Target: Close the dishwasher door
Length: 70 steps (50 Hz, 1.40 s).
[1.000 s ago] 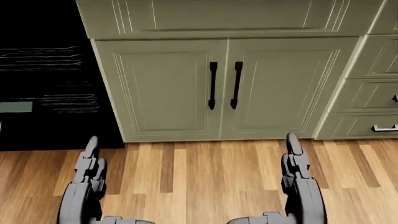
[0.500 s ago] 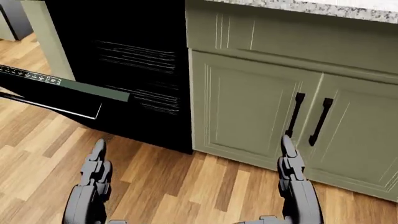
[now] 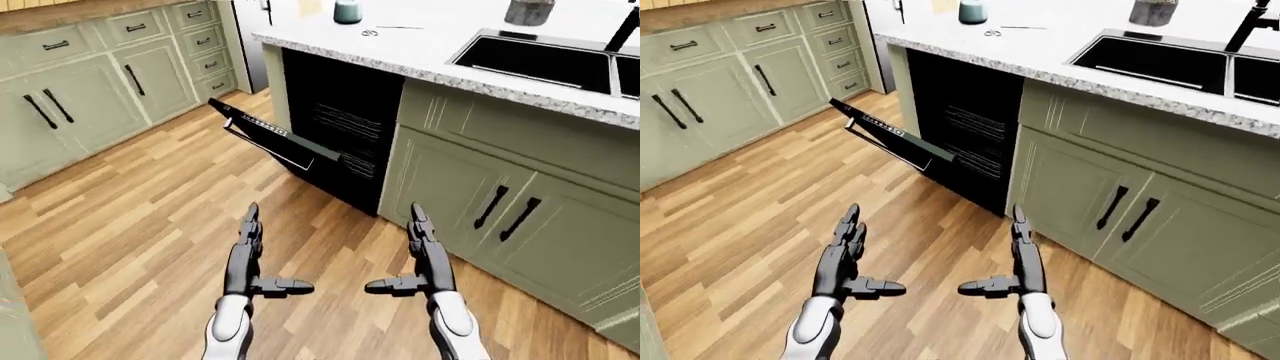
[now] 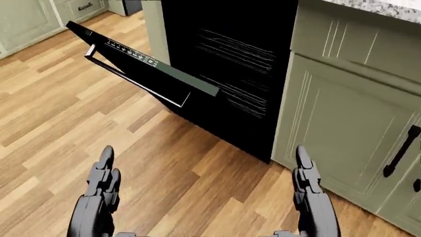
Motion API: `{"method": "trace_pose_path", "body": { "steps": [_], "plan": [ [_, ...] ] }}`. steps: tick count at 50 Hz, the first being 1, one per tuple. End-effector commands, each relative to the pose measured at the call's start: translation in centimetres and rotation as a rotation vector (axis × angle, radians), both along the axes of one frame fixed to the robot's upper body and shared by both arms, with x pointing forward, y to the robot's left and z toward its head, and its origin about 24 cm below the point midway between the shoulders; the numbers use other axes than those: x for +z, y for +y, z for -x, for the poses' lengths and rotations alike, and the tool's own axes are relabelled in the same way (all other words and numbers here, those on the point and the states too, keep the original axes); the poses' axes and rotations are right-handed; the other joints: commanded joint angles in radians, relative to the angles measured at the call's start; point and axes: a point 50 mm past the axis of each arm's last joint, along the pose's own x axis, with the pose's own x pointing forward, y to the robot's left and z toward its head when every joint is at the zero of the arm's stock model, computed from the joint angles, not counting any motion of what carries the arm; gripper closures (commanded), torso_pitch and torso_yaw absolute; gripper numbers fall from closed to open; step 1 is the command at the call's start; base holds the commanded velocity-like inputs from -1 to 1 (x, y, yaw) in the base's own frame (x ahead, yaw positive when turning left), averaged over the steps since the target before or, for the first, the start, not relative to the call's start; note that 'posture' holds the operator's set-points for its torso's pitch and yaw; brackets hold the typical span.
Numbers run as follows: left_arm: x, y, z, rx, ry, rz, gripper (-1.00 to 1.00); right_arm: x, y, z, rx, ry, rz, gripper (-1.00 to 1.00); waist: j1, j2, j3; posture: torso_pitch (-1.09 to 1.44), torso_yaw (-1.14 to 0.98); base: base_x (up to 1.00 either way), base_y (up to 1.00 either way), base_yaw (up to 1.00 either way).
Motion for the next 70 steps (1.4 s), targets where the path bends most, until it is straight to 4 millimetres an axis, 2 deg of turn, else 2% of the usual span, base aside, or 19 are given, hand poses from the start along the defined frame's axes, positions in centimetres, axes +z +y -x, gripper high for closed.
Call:
{"method": "trace_pose_path", "body": {
  "steps": [1, 2, 3, 13, 16, 18, 19, 20, 22, 29, 33, 34, 43, 47, 52, 58, 61, 66, 70],
  "plan": [
    [1.55, 0.21, -0.41, 0.005, -0.08, -0.003, -1.0, 2.02, 0.38, -0.56, 0.016, -0.094, -0.002, -1.0, 0.004, 0.009, -0.019, 0.0, 0.0, 0.0, 0.0, 0.93],
    [1.54, 0.2, -0.4, 0.005, -0.08, -0.004, -1.0, 1.67, 0.42, -0.53, 0.016, -0.094, -0.002, -1.0, 0.01, 0.043, -0.035, 0.0, 0.0, 0.0, 0.0, 0.94],
    [1.53, 0.19, -0.4, 0.005, -0.08, -0.004, -1.0, 1.58, 0.43, -0.53, 0.016, -0.094, -0.002, -1.0, 0.021, 0.007, -0.02, 0.0, 0.0, 0.0, 0.0, 0.93],
    [1.57, 0.16, -0.28, 0.004, -0.08, -0.004, -1.0, 1.75, 0.44, -0.47, 0.02, -0.094, -0.002, -1.0, 0.02, -0.069, -0.015, 0.0, 0.0, 0.0, 0.0, 0.93],
    [1.58, 0.18, -0.31, 0.004, -0.08, -0.004, -1.0, 1.64, 0.46, -0.5, 0.02, -0.093, -0.001, -1.0, 0.012, -0.117, -0.019, 0.0, 0.0, 0.0, 0.0, 0.93],
    [1.61, 0.22, -0.33, 0.004, -0.08, -0.003, -1.0, 1.75, 0.5, -0.54, 0.021, -0.094, -0.001, -1.0, 0.0, -0.184, -0.063, 0.0, 0.0, 0.0, 0.0, 0.93],
    [1.61, 0.24, -0.34, 0.005, -0.08, -0.003, -1.0, 1.87, 0.51, -0.56, 0.022, -0.093, -0.001, -1.0, -0.009, -0.13, -0.021, 0.0, 0.0, 0.0, 0.0, 0.94],
    [1.6, 0.23, -0.35, 0.004, -0.08, -0.003, -1.0, 1.59, 0.52, -0.55, 0.022, -0.093, 0.0, -1.0, -0.002, -0.145, -0.015, 0.0, 0.0, 0.0, 0.0, 0.93],
    [1.6, 0.22, -0.36, 0.005, -0.08, -0.003, -1.0, 1.88, 0.49, -0.53, 0.021, -0.093, 0.0, -1.0, 0.0, -0.138, -0.032, 0.0, 0.0, 0.0, 0.0, 0.94],
    [1.64, 0.19, -0.26, 0.004, -0.08, -0.002, -1.0, 2.0, 0.48, -0.49, 0.021, -0.094, 0.002, -1.0, -0.012, -0.049, -0.02, 0.0, 0.0, 0.0, 0.0, 0.8],
    [1.67, 0.18, -0.22, 0.004, -0.08, -0.003, -1.0, 2.02, 0.5, -0.5, 0.023, -0.093, 0.002, -1.0, -0.003, 0.051, -0.044, 0.0, 0.0, 0.0, 0.0, 0.73],
    [1.66, 0.16, -0.22, 0.003, -0.08, -0.003, -1.0, 2.04, 0.51, -0.51, 0.023, -0.093, 0.002, -1.0, 0.008, 0.005, -0.027, 0.0, 0.0, 0.0, 0.0, 0.73],
    [1.58, 0.14, -0.25, 0.002, -0.08, -0.004, -1.0, 1.43, 0.49, -0.57, 0.018, -0.087, 0.003, -1.0, 0.01, -0.068, -0.019, 0.0, 0.0, 0.0, 0.0, 0.73],
    [1.62, 0.14, -0.2, 0.003, -0.081, -0.004, -1.0, 1.65, 0.53, -0.57, 0.02, -0.086, 0.005, -1.0, 0.001, -0.15, -0.03, 0.0, 0.0, 0.0, 0.0, 0.73],
    [1.63, 0.14, -0.22, 0.003, -0.082, -0.005, -1.0, 1.54, 0.56, -0.54, 0.021, -0.085, 0.006, -1.0, -0.002, -0.132, -0.031, 0.0, 0.0, 0.0, 0.0, 0.74],
    [1.66, 0.1, -0.19, 0.002, -0.082, -0.005, -1.0, 1.91, 0.54, -0.61, 0.015, -0.086, 0.002, -1.0, -0.026, -0.074, -0.023, 0.0, 0.0, 0.0, 0.0, 0.49],
    [1.72, 0.14, -0.17, 0.003, -0.083, -0.004, -1.0, 1.79, 0.53, -0.61, 0.021, -0.086, -0.015, -1.0, -0.042, -0.004, -0.037, 0.0, 0.0, 0.0, 0.0, 0.0],
    [1.66, 0.1, -0.18, 0.002, -0.082, -0.005, -1.0, 2.08, 0.68, -0.6, 0.04, -0.082, -0.025, -1.0, -0.037, -0.045, -0.04, 0.0, 0.0, 0.0, 0.0, 0.0],
    [1.74, 0.21, -0.18, 0.003, -0.083, -0.003, -1.0, 1.98, 0.83, -0.64, 0.05, -0.078, -0.028, -1.0, -0.027, -0.048, -0.062, 0.0, 0.0, 0.0, -0.02, 0.0]
  ]
}}
